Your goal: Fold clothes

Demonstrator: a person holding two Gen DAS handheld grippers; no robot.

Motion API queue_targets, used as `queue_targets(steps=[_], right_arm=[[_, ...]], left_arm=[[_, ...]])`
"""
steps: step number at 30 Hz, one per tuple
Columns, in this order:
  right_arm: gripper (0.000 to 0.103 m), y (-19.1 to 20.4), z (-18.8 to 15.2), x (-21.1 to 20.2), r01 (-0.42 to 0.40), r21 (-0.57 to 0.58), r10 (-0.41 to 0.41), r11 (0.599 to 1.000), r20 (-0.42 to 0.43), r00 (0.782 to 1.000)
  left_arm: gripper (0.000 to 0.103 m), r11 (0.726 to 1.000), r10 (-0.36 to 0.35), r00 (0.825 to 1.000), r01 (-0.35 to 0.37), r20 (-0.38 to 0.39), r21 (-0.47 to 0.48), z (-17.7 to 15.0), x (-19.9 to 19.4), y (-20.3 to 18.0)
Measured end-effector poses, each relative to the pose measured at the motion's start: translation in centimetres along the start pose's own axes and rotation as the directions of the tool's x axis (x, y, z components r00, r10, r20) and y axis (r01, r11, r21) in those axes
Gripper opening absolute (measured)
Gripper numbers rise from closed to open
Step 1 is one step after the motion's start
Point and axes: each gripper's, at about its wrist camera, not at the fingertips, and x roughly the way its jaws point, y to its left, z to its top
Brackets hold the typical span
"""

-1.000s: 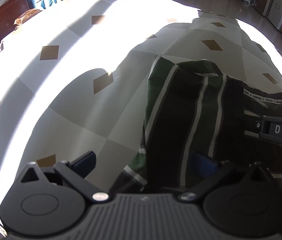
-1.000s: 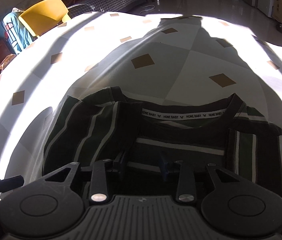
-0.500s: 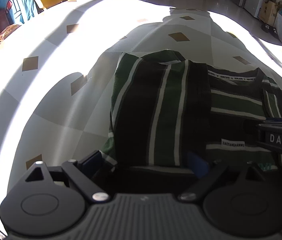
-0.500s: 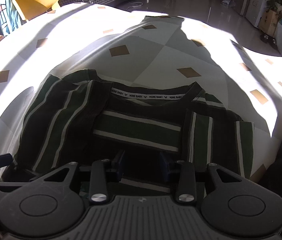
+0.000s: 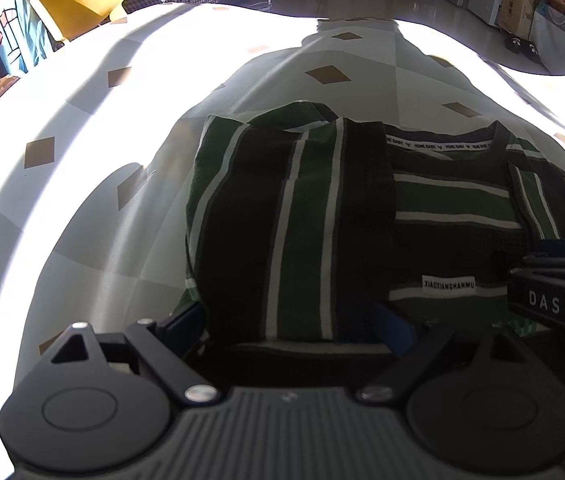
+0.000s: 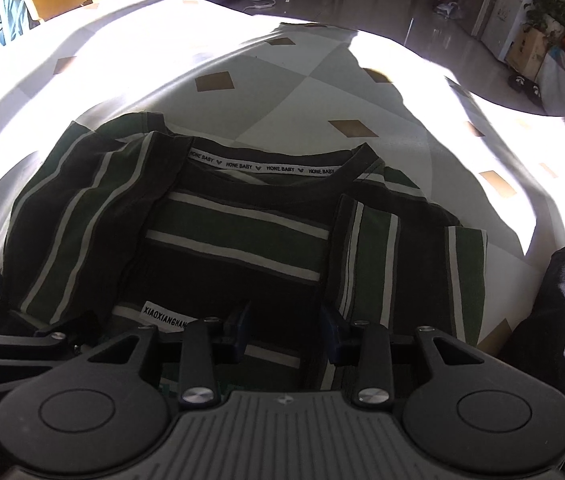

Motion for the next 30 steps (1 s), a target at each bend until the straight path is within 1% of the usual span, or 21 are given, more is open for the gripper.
queue_targets(steps=[5, 11, 21, 30], right_arm=[[0.036, 0.2, -0.3, 0.3, 0.007, -0.012, -0.007, 1.000, 0.012, 1.000], [0.036, 0.3, 0.1, 0.7, -0.005, -0.004, 0.005, 1.000, 0.028, 1.000], [0.036, 0.4, 0.5, 1.3, -0.022, 0.006, 0.022, 1.000, 0.062, 0.998], [0.039, 0.6, 1.1, 1.8, -0.018, 0.014, 0.017, 1.000, 0.089, 0.996]], left_arm=[[0.099, 1.000, 0.008, 1.000, -0.008, 0.004, 0.001, 0.2, 0.5, 0.1], [0.103, 1.000, 0.006, 1.000, -0.006, 0.006, -0.014, 0.4, 1.0, 0.3], [0.103, 0.999, 0.004, 1.000, -0.004, 0.013, -0.033, 1.1, 1.7, 0.6], [0.103, 0.999, 0.006, 1.000, -0.005, 0.016, -0.047, 2.0, 2.3, 1.0]])
